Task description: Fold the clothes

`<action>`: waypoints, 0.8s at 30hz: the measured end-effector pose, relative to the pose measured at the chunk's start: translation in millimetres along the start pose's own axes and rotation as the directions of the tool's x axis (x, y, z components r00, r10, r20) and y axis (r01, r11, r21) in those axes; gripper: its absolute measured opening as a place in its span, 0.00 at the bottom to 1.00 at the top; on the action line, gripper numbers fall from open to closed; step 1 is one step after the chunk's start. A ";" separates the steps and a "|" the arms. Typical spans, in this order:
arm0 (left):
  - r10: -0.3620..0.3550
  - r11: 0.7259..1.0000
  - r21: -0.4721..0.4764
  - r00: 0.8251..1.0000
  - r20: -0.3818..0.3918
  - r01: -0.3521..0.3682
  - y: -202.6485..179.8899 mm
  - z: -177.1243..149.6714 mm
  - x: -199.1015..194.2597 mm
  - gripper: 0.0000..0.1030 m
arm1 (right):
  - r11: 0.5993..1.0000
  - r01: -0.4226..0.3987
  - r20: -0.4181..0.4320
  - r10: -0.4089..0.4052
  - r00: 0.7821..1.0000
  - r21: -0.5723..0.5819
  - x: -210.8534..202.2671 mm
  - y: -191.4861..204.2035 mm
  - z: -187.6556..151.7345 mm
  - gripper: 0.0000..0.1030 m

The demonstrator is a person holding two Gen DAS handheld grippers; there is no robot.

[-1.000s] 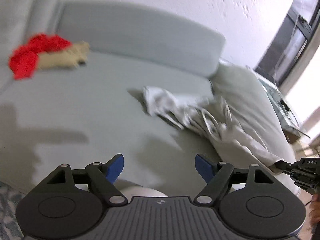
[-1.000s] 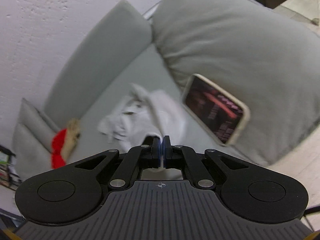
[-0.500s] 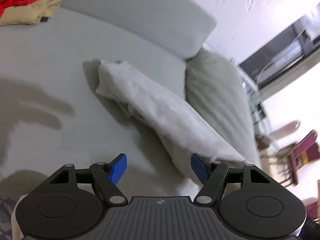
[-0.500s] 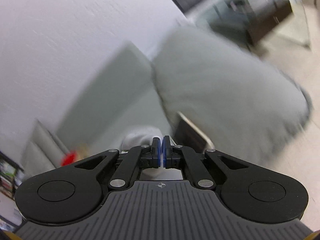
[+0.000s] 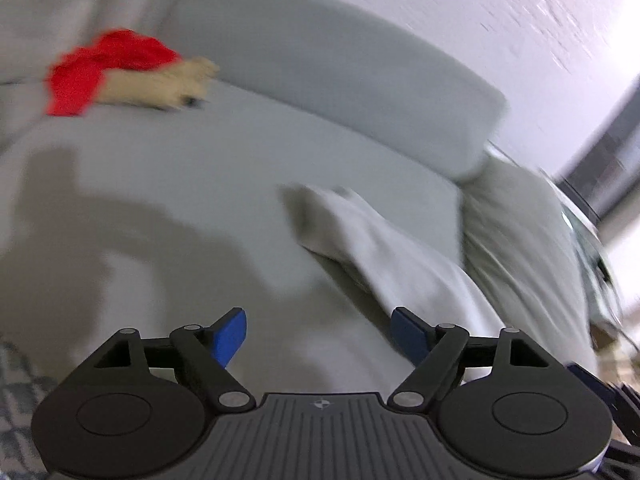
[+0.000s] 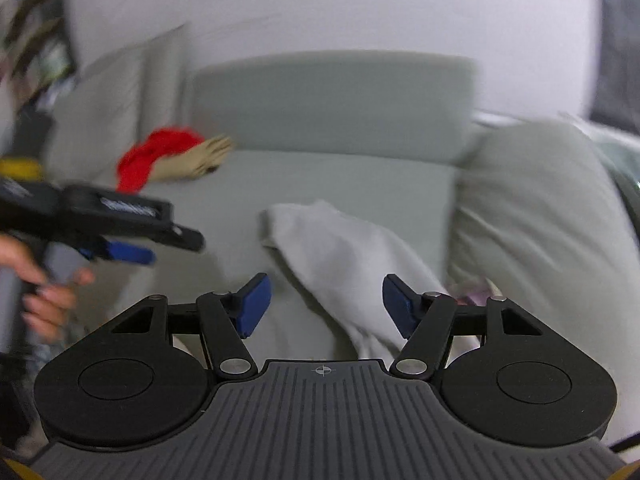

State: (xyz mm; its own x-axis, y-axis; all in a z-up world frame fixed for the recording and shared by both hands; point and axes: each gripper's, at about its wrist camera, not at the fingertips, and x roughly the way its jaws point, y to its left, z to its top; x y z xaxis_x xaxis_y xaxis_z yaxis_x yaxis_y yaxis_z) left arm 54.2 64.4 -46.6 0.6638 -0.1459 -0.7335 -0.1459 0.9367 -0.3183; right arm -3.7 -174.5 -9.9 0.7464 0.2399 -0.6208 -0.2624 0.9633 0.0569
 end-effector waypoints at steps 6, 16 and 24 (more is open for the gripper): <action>0.068 0.993 -0.100 0.998 0.004 -0.067 43.8 7.8 5.2 0.76 | 0.960 -0.034 -0.128 -0.002 0.992 -0.279 132.5 46.4 17.8 0.62; -0.043 0.998 -0.045 0.999 -0.029 0.042 49.6 5.8 21.1 0.76 | 0.985 0.126 -0.095 -0.137 0.986 -0.114 178.3 16.8 63.6 0.03; -0.174 0.983 0.049 0.983 -0.055 0.177 17.2 -4.6 15.7 0.77 | 0.673 0.304 0.118 -0.505 0.855 0.674 47.9 -160.2 69.4 0.06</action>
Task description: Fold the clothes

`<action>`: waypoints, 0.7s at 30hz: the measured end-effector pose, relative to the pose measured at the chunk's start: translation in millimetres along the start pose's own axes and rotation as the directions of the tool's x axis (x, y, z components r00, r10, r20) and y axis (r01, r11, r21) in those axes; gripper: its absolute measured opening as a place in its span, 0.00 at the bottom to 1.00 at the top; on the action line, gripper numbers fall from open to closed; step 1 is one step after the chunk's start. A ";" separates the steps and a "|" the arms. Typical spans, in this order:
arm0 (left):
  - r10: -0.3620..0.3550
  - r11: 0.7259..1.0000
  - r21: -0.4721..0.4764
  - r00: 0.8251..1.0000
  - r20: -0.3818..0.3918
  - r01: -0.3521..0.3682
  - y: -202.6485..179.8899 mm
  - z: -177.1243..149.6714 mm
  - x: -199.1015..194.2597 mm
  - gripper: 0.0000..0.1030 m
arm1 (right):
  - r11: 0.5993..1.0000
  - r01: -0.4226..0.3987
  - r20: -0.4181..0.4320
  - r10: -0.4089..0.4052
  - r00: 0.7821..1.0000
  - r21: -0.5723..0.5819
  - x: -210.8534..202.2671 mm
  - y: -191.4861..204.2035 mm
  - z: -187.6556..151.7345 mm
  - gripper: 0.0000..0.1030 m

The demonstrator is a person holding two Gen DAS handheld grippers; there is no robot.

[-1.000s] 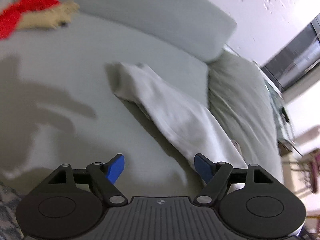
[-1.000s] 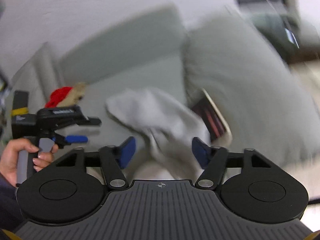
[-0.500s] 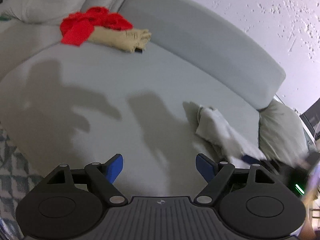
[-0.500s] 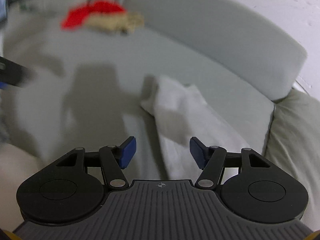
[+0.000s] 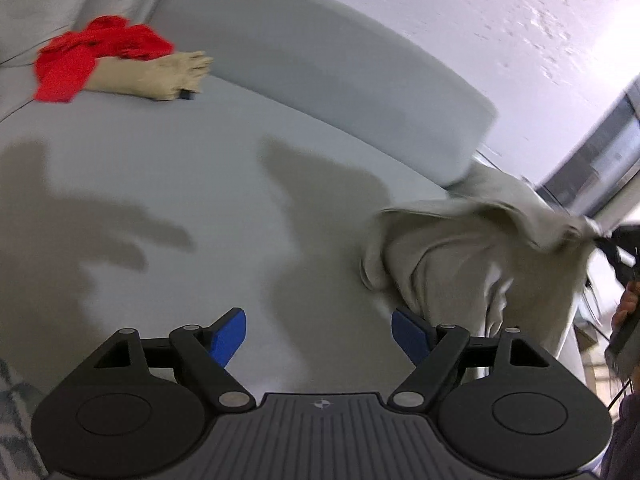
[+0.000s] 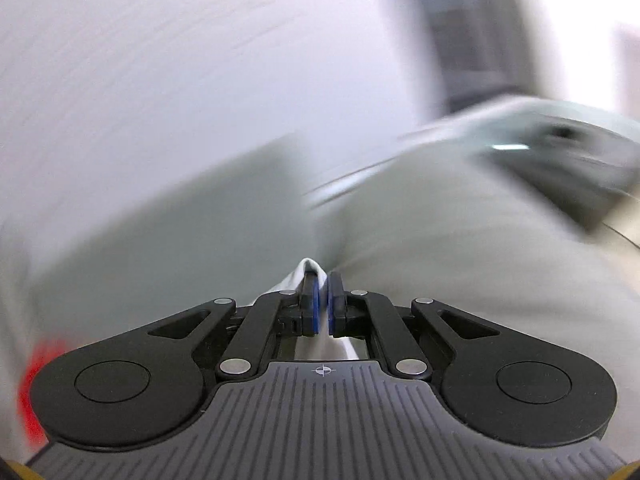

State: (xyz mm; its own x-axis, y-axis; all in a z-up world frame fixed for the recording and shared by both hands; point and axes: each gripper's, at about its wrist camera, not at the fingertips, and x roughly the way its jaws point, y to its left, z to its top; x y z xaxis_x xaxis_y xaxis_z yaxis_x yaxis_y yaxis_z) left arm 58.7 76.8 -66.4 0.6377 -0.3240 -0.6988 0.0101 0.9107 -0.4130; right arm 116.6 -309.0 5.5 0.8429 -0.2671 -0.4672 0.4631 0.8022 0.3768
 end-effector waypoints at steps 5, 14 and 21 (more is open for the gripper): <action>-0.036 0.995 0.086 0.996 -0.080 0.043 -31.1 -12.2 15.3 0.77 | 0.963 0.216 -0.202 -0.182 0.962 0.161 -6.8 -97.4 2.2 0.57; -0.059 0.932 0.345 0.987 -0.152 0.109 -104.3 -19.5 44.5 0.65 | 0.981 -0.143 -0.360 0.181 0.915 0.128 -103.3 -145.8 -62.1 0.44; -0.095 0.823 0.543 0.983 -0.155 0.166 -183.0 -23.1 56.2 0.53 | 0.959 -0.284 -0.475 0.258 0.841 0.017 -124.0 -140.8 -122.9 0.37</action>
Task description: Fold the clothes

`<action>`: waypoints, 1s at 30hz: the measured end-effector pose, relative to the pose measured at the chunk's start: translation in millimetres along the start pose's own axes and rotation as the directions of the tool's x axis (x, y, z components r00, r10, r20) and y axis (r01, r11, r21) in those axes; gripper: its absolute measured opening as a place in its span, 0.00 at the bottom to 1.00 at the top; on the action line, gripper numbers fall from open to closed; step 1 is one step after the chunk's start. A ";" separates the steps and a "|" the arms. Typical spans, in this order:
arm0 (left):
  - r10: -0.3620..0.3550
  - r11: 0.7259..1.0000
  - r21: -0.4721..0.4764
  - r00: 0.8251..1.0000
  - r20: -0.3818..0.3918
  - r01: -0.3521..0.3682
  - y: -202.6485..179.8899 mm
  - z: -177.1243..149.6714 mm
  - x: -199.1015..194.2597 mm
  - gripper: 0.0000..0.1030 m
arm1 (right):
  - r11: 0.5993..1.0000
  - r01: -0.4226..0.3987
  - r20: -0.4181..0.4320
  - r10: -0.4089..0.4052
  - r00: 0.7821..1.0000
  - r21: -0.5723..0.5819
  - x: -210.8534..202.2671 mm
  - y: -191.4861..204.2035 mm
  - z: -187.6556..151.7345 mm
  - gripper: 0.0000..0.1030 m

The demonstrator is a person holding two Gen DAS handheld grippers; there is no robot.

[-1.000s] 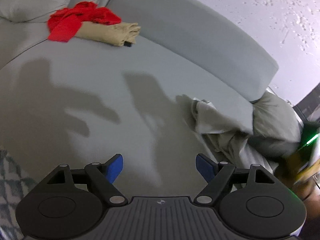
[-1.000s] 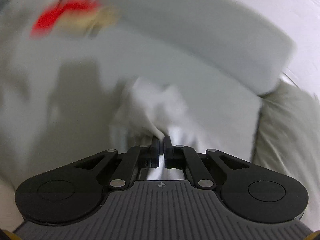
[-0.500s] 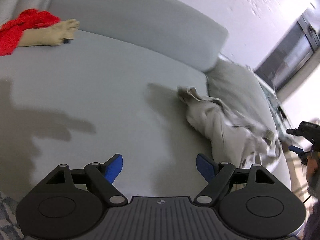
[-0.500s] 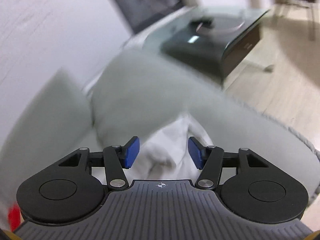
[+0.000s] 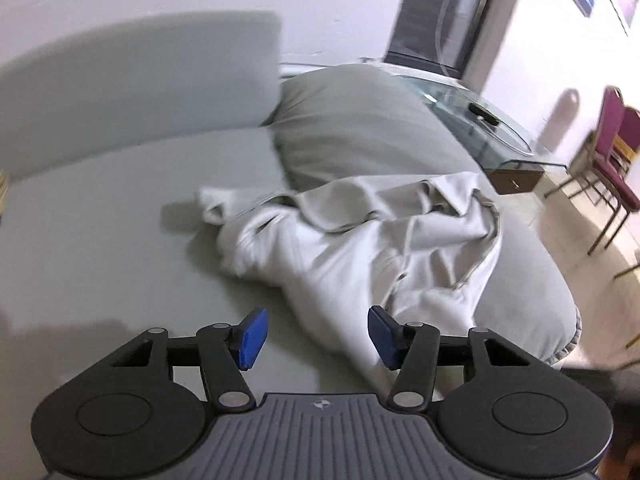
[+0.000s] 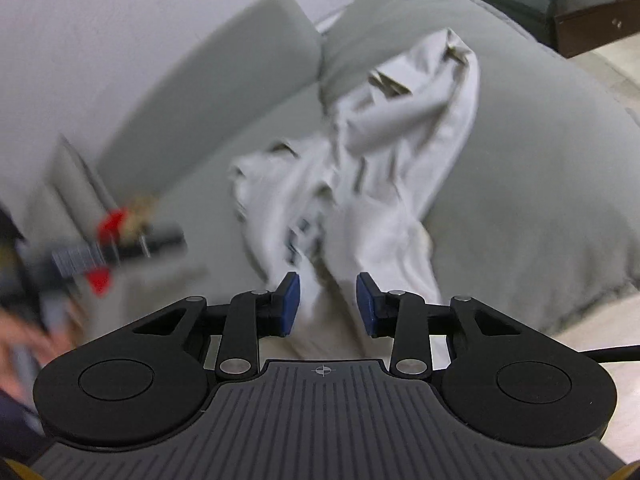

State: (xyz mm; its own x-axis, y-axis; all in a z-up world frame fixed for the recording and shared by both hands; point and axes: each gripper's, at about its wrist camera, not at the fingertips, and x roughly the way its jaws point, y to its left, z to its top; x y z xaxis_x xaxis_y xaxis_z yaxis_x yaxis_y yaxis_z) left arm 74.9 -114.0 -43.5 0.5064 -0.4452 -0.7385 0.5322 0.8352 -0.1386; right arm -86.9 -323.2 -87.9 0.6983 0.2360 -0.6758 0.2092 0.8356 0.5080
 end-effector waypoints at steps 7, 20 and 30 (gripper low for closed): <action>0.018 0.988 0.152 0.999 -0.047 -0.010 -31.7 13.1 31.9 0.58 | 0.979 -0.102 -0.040 0.096 0.995 -0.177 11.1 8.5 -24.2 0.57; 0.127 0.832 0.555 0.977 -0.168 -0.013 -103.0 32.5 137.5 0.43 | 0.922 0.045 -0.041 -0.066 0.997 -0.384 60.7 32.5 -43.1 0.02; 0.110 0.917 0.389 0.993 -0.036 -0.087 -57.9 44.8 97.4 0.03 | 0.929 0.049 -0.016 -0.059 0.998 -0.366 52.4 31.1 -41.8 0.02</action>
State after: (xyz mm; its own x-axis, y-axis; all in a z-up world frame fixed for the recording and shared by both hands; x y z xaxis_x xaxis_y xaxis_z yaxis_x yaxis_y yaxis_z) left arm 123.8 -220.2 -77.8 0.5373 -0.3390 -0.7723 0.7075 0.6796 0.1939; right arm -72.3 -264.1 -129.9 0.6737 0.1947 -0.7129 -0.0223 0.9696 0.2437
